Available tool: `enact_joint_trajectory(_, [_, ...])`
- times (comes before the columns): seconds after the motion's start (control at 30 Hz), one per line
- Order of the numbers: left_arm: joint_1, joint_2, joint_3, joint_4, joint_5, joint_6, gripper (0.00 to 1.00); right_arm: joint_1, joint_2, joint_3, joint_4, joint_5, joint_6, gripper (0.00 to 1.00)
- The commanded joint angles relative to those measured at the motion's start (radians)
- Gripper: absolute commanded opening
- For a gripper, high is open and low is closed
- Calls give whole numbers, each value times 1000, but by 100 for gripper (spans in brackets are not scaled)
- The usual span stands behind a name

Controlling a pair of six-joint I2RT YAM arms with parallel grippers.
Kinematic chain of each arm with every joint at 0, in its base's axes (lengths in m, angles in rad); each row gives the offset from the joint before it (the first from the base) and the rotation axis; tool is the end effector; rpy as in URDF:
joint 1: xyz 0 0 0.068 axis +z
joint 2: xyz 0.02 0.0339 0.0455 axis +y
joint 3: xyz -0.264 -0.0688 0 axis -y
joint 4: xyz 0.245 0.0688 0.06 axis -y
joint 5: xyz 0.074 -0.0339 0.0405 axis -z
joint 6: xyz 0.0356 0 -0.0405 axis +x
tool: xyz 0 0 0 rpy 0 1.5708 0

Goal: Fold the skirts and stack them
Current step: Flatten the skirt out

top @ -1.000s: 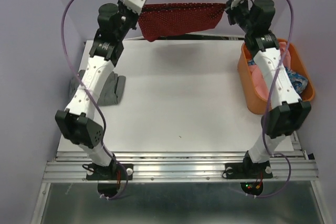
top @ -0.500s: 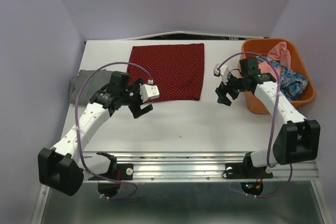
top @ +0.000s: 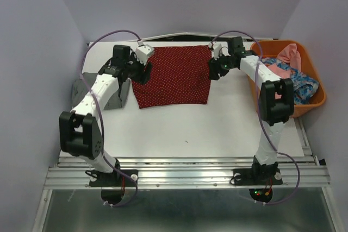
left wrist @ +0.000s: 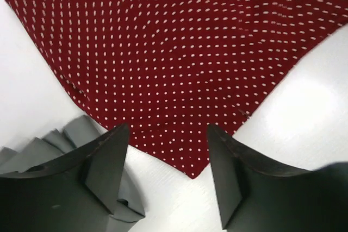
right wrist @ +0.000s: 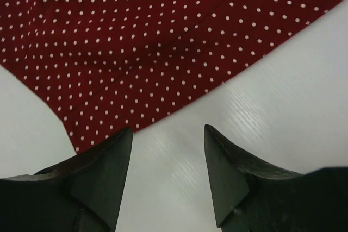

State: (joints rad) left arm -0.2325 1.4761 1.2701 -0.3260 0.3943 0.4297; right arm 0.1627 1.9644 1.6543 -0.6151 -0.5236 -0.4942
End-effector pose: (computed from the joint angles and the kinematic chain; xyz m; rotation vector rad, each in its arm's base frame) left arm 0.3270 -0.0915 0.3307 0.8912 1.8696 -0.2932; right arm 0.4273 0.0882 0.2560 -0.9701 2.1850 0.4979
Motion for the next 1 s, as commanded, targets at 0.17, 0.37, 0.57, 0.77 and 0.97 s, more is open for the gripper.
enact_joint_trajectory(0.17, [122, 275, 231, 62, -121, -253, 57, 121, 263, 190, 9, 164, 88, 54])
enact_joint_trajectory(0.37, [171, 389, 331, 79, -123, -249, 47, 121, 249, -54, -11, 323, -73, 47])
enact_joint_trajectory(0.57, [133, 432, 304, 15, -28, -94, 45, 182, 84, -307, -284, 123, -269, 41])
enact_joint_trajectory(0.77, [88, 440, 244, 22, -9, -49, 45, 244, -81, -175, -450, -164, -172, 43])
enact_joint_trajectory(0.97, [42, 510, 371, -50, 15, -39, 65, 63, 123, 200, -361, -75, 23, 44])
